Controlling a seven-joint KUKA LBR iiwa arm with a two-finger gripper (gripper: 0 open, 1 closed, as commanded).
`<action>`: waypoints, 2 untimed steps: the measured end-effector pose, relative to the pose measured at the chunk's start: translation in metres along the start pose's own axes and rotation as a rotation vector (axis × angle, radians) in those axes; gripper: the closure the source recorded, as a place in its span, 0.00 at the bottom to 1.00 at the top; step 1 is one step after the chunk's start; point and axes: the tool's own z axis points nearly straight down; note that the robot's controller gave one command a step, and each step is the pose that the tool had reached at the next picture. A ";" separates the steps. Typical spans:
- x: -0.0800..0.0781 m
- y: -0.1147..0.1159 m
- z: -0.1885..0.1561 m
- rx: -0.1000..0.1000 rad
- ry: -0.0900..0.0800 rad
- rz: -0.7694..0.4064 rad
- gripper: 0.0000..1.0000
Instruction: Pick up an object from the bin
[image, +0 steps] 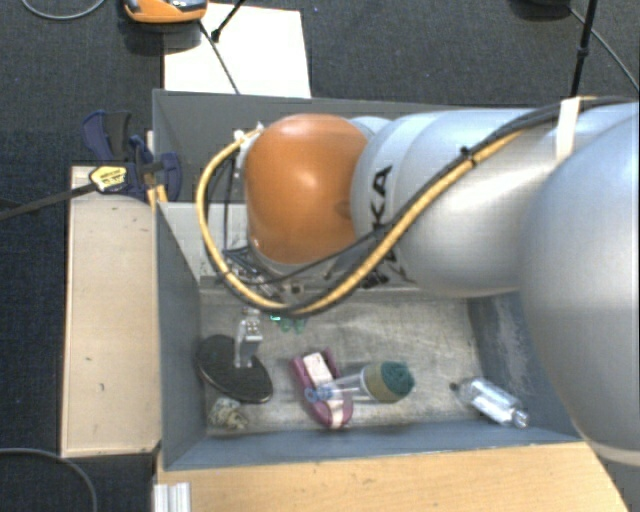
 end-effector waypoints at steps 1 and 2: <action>-0.009 -0.026 -0.060 -0.002 -0.015 -0.101 0.00; 0.053 -0.113 0.025 0.003 0.002 -0.260 0.00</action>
Offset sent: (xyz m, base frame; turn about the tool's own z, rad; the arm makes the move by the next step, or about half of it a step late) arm 0.0078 -0.0251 0.0567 -0.1031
